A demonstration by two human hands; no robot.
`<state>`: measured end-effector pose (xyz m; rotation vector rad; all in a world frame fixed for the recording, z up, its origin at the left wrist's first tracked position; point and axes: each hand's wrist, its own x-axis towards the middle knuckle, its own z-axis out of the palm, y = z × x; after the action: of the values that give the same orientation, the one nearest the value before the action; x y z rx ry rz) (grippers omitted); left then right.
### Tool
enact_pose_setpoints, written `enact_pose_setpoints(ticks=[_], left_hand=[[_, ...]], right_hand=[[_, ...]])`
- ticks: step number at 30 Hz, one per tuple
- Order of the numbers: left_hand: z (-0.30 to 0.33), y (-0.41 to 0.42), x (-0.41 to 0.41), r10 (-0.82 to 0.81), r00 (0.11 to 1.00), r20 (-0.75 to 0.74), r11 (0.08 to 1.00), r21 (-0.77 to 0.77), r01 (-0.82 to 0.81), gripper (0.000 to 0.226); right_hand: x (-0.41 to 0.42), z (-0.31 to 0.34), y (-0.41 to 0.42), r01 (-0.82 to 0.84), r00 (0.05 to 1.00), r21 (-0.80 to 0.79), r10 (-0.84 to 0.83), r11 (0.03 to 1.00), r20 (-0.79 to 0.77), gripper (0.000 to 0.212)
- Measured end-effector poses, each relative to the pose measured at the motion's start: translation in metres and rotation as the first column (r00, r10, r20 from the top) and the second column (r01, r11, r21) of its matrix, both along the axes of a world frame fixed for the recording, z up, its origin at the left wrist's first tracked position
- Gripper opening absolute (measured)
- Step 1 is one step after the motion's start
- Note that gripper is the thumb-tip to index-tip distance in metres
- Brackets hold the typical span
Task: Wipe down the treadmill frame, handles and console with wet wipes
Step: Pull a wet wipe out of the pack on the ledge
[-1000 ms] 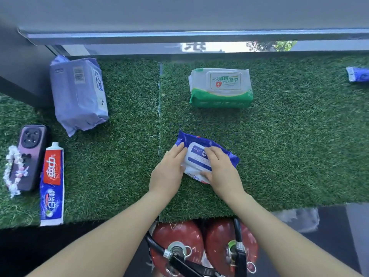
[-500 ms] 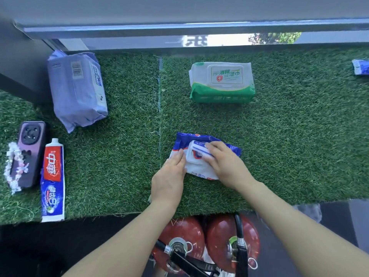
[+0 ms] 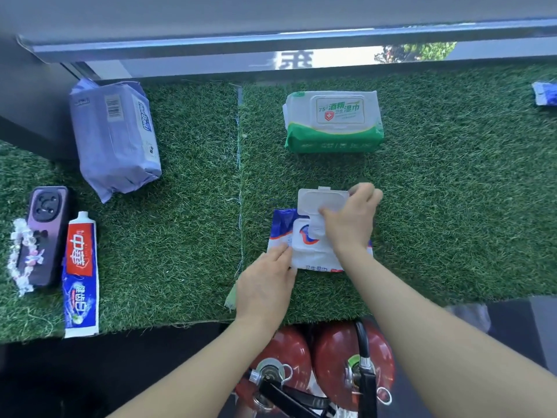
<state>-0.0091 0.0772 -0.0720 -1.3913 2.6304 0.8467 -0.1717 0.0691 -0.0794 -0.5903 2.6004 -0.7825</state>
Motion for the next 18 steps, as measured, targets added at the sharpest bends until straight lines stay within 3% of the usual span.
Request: enact_pose_setpoints(ticks=[3,7,10,12,15,18], left_hand=[[0.006,-0.008,-0.008,0.147,0.988,-0.041,0.989,0.011,-0.147,0.020],[0.009,-0.018,-0.028,0.164,0.973,-0.162,0.985,0.074,-0.154,0.024],[0.003,-0.021,-0.041,0.147,0.967,-0.207,0.983,0.141,-0.119,0.040],[-0.003,-0.025,-0.048,0.153,0.966,-0.208,0.974,0.198,-0.111,0.061],[-0.009,-0.034,-0.054,0.165,0.970,-0.177,0.960,0.253,-0.117,0.069],[-0.012,-0.040,-0.055,0.089,0.990,-0.107,0.975,0.215,-0.064,0.049]], right_hand=[[0.006,0.008,0.021,-0.052,0.996,-0.194,0.035,0.980,-0.088,0.031],[0.019,0.017,0.046,-0.082,0.995,-0.219,0.093,0.972,0.039,0.027],[0.017,0.015,0.046,0.107,0.984,-0.312,-0.055,0.944,0.171,0.034],[0.011,0.012,0.040,0.228,0.957,-0.259,-0.167,0.939,0.236,0.024],[0.006,0.007,0.036,0.019,0.964,-0.175,0.028,0.984,0.263,0.017],[0.009,0.004,0.031,-0.186,0.927,-0.139,0.220,0.973,0.303,0.019]])
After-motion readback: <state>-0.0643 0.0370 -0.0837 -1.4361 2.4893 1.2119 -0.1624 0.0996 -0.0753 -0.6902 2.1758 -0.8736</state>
